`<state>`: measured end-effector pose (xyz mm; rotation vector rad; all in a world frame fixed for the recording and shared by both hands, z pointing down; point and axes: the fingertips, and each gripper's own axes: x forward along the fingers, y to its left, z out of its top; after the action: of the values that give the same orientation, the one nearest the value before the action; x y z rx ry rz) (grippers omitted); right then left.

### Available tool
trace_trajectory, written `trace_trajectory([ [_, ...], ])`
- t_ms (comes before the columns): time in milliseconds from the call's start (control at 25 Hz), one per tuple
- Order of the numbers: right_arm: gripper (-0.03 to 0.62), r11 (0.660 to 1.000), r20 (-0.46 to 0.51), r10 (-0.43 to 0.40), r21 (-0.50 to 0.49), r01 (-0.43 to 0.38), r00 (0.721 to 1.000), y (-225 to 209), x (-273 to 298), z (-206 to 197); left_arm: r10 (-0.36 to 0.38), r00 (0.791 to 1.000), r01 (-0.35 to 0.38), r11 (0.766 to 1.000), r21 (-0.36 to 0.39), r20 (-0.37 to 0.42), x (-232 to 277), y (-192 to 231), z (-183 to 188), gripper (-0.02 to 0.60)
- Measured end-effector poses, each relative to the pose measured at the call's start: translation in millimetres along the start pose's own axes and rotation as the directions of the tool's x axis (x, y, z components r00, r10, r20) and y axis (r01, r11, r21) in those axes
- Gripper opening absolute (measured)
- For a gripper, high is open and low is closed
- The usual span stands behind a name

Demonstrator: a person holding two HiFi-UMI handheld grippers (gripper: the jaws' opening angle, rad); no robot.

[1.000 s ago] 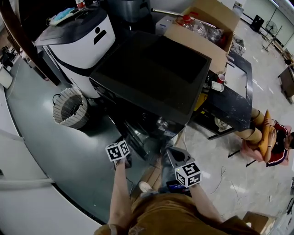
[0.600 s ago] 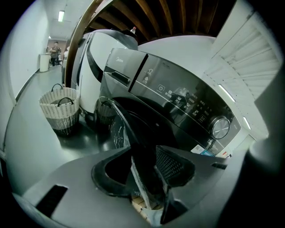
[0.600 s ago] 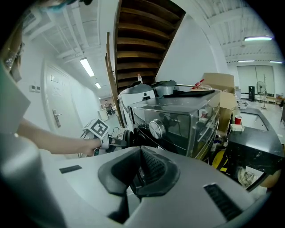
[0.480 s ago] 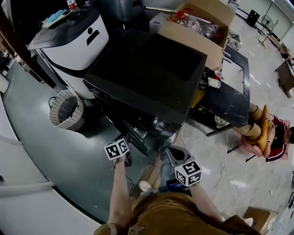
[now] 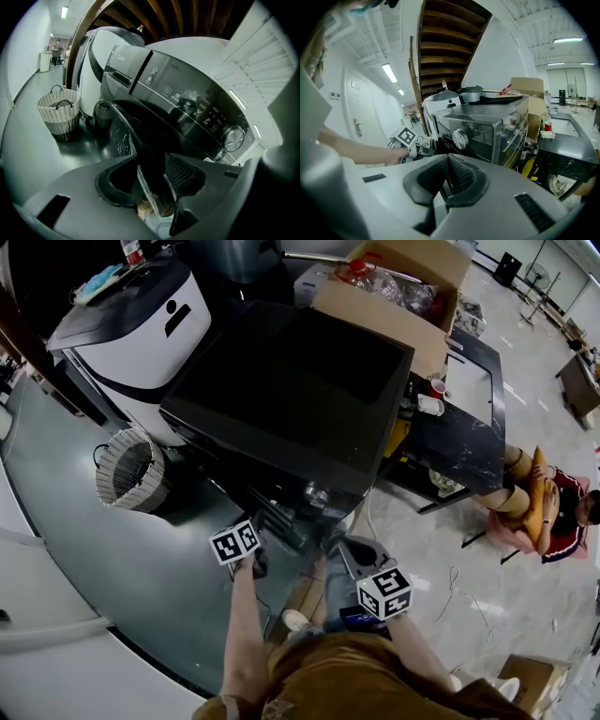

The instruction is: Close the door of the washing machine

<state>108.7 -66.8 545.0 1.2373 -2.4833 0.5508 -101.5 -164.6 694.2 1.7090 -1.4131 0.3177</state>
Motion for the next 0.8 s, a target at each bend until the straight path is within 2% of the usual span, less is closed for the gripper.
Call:
trace_trajectory([
  [520, 0.011, 1.000, -0.005, -0.024, 0.010, 0.024, 1.000, -14.0, -4.5, -0.3, -0.022, 1.000, 0.022, 0.999, -0.046, 0.002, 17.5, -14.8, 11.4, 0.204],
  [800, 0.011, 0.999, -0.010, -0.042, 0.022, 0.042, 0.999, -26.3, -8.6, -3.2, -0.055, 0.998, 0.055, 0.998, -0.043, -0.004, 26.9, -24.9, 16.5, 0.201],
])
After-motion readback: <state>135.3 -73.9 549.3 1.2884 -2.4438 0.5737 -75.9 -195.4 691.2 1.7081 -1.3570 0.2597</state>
